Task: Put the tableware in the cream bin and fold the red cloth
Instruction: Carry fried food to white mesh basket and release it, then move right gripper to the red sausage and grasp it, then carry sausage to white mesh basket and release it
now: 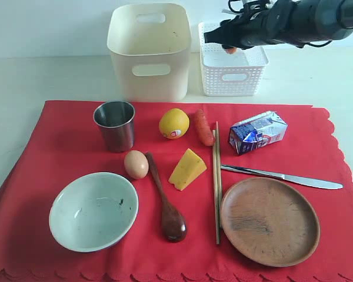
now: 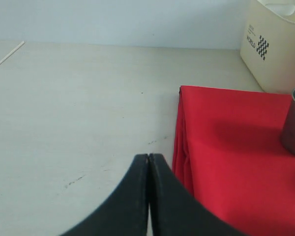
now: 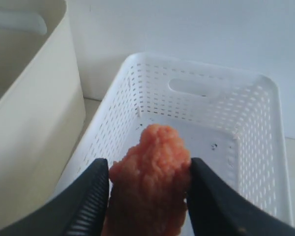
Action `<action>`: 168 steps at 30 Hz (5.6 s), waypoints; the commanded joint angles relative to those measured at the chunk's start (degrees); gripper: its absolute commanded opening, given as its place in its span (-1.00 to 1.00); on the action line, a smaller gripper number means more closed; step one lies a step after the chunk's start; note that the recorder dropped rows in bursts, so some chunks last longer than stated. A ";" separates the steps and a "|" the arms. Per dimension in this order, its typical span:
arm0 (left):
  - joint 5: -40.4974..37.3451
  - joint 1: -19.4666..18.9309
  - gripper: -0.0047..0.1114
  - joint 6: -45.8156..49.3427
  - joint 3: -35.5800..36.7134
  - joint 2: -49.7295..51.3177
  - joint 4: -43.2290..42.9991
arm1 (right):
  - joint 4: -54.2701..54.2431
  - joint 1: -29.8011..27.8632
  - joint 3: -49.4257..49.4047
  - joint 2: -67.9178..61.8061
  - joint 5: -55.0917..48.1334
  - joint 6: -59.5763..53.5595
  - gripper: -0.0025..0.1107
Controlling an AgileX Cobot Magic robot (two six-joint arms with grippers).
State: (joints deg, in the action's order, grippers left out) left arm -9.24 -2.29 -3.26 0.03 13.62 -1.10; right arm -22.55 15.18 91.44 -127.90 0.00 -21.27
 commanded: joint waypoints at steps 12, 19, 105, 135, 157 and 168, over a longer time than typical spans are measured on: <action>0.38 0.07 -0.90 0.01 -0.03 0.47 0.30 | 0.27 -0.23 4.31 -3.41 0.00 0.37 -0.09; 0.38 0.07 -0.90 0.01 -0.03 0.47 0.30 | 0.27 -0.23 4.31 -3.41 0.00 0.37 0.10; 0.38 0.07 -0.90 0.01 -0.03 0.47 0.30 | 15.46 12.85 -21.86 8.12 -13.09 6.69 -0.96; 0.38 0.07 -0.90 0.01 -0.03 0.47 0.30 | 15.47 3.40 -21.66 23.65 0.44 10.94 -0.96; 0.38 0.07 -0.90 0.01 -0.03 0.47 0.30 | 12.04 1.09 -7.49 4.82 9.32 11.45 -0.96; 0.38 0.07 -0.90 0.01 -0.03 0.47 0.30 | 9.26 0.83 -4.43 -0.89 12.52 10.83 -0.96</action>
State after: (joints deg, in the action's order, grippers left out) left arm -9.24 -2.29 -3.26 0.03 13.62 -1.10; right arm -12.76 16.33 86.08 -127.92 10.40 -10.03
